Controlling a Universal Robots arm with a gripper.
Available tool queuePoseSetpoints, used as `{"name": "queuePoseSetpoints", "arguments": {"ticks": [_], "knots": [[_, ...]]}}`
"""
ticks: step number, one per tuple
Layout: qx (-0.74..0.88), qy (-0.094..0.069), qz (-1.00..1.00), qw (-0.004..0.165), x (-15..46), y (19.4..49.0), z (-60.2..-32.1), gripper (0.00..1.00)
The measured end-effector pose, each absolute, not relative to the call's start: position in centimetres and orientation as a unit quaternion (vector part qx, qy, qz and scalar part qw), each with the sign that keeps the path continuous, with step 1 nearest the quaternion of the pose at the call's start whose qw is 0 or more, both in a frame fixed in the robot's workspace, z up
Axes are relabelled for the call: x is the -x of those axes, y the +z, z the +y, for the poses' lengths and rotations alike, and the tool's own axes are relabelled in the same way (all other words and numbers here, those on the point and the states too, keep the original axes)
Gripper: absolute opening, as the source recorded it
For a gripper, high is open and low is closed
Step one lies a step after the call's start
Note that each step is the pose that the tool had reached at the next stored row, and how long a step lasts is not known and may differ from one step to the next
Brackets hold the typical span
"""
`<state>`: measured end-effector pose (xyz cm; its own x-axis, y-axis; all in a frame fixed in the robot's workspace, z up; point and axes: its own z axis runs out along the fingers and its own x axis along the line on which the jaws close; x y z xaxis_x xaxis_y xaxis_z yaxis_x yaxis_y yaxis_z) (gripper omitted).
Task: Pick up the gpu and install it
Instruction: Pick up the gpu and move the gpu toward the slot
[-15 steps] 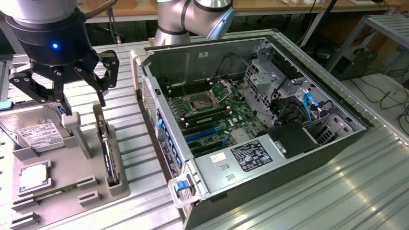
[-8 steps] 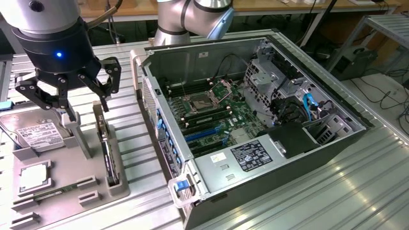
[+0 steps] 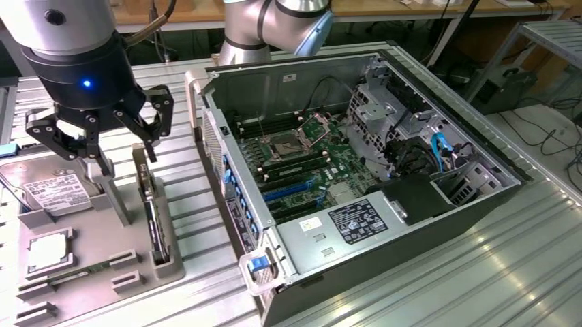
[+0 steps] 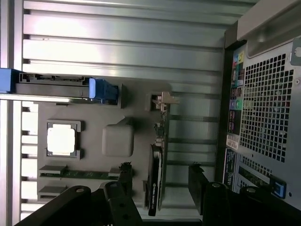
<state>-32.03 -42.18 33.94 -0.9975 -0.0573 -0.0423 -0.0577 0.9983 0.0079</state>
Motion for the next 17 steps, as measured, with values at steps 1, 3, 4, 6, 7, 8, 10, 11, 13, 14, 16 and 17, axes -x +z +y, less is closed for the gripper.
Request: {"name": "queuePoseSetpoints", "arguments": {"ticks": [1,3,4,6,7,8,10,11,13,14,16,17], "knots": [[0.029,0.004,0.999,0.021,32.0,33.8,-42.2,0.6],[0.029,0.003,0.999,0.022,32.0,33.7,-42.2,0.6],[0.029,0.002,0.999,0.022,32.0,33.6,-42.2,0.6],[0.029,0.002,0.999,0.023,32.0,33.5,-42.2,0.6],[0.029,0.001,0.999,0.023,32.0,33.4,-42.2,0.6],[0.029,0.0,0.999,0.023,32.0,33.3,-42.2,0.6],[0.029,0.0,0.999,0.023,32.0,33.2,-42.2,0.6],[0.029,0.0,0.999,0.024,32.0,33.1,-42.2,0.6],[0.029,-0.001,0.999,0.024,32.0,32.9,-42.2,0.6],[0.029,-0.001,0.999,0.024,32.0,32.7,-42.2,0.6],[0.029,-0.001,0.999,0.024,32.0,32.4,-42.3,0.6],[0.029,-0.001,0.999,0.024,32.0,32.3,-42.3,0.6]]}}
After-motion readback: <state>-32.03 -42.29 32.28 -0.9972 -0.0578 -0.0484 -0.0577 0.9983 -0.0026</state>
